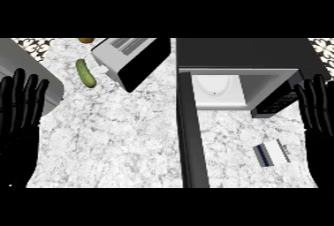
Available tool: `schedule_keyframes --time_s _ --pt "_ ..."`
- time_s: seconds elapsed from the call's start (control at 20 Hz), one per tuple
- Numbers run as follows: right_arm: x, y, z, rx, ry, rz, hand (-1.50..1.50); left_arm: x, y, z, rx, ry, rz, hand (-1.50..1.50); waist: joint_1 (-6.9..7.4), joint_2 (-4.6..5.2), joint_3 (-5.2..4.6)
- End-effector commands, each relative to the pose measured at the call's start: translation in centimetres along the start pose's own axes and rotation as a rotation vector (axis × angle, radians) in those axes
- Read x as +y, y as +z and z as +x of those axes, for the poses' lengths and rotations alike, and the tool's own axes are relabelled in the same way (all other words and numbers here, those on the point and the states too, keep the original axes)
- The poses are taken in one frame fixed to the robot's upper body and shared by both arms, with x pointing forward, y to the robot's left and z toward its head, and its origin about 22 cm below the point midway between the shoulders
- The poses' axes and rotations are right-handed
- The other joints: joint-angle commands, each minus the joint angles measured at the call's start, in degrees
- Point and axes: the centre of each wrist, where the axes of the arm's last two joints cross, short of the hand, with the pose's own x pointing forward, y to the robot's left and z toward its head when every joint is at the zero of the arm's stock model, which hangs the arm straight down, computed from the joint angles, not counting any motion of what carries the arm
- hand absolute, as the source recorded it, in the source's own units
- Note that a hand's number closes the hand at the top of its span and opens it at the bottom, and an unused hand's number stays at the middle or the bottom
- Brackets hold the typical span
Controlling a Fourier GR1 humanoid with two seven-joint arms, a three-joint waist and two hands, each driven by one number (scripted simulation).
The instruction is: Pick up the milk, place it into the microwave and close the microwave
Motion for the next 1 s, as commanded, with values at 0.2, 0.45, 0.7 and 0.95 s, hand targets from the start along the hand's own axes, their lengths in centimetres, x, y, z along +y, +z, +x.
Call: schedule_keyframes --time_s 0.2,0.45,0.7,0.95 --pt "-6.6 2.8 1.9 0.004 0.117 -0.012 -1.50 -0.2 3.1 0.3 0.064 -0.010 -0.026 -1.50 -0.40 0.06 -0.06" --pt "-5.6 5.2 2.8 0.058 -0.017 0.036 -1.50 -0.8 5.4 1.8 0.160 0.241 -0.006 -1.50 -0.22 -0.07 -0.09" --pt "-6.6 7.0 3.7 0.085 0.012 -0.015 -1.50 -0.2 7.9 6.4 0.175 0.249 -0.008 -1.50 0.04 -0.12 -0.07" --pt "-7.1 7.3 1.8 0.138 0.055 -0.055 -1.50 0.9 9.7 7.8 0.161 0.239 -0.012 -1.50 0.51 -0.05 -0.08"
